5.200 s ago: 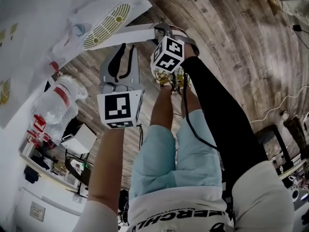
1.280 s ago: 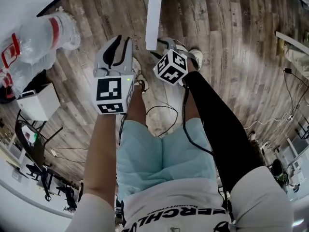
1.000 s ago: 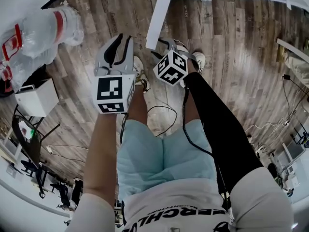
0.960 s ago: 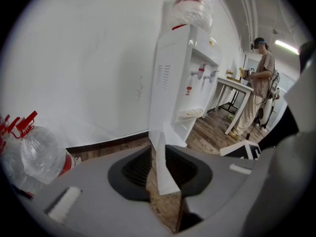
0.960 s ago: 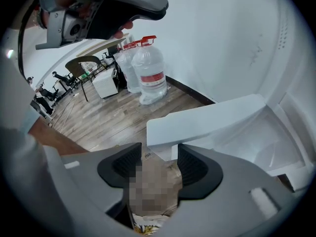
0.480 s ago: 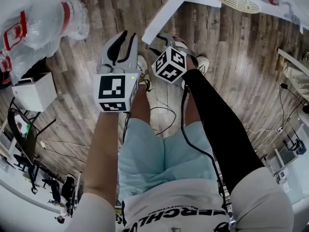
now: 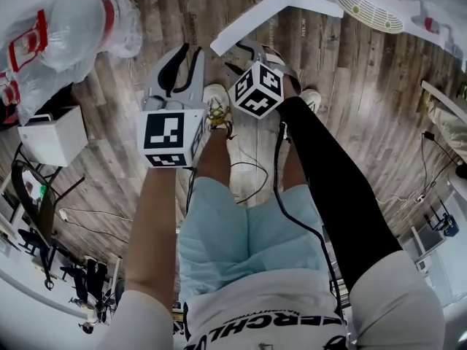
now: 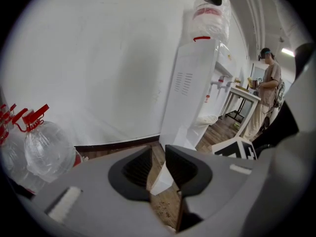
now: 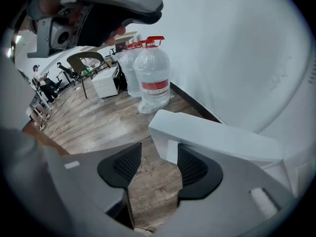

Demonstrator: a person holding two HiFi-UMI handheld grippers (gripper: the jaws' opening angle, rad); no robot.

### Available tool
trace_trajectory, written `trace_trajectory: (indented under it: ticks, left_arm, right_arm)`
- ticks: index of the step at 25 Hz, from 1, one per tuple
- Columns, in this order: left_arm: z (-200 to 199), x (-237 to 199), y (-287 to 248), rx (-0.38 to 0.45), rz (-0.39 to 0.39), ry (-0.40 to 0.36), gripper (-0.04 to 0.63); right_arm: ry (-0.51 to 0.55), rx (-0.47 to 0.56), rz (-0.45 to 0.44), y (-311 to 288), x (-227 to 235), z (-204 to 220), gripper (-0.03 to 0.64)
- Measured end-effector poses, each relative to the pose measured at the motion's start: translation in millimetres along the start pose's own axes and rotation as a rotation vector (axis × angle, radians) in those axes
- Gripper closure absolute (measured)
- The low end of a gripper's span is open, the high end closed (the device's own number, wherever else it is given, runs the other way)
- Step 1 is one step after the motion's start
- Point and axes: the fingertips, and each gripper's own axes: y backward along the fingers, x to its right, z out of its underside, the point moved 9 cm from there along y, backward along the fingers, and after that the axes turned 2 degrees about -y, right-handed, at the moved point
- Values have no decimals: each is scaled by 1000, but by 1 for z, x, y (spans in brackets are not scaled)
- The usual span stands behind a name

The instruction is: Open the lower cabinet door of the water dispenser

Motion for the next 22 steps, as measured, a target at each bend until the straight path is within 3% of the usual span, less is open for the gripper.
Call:
trace_trajectory:
  ticks: [11, 22]
  left_arm:
    - [2, -24, 1, -7, -6, 10, 500]
    - [-7, -28, -4, -12, 32, -24, 500]
  right_arm:
    - [24, -39, -9, -14, 8, -14, 409]
    - [-37, -36, 7, -12, 4, -16, 410]
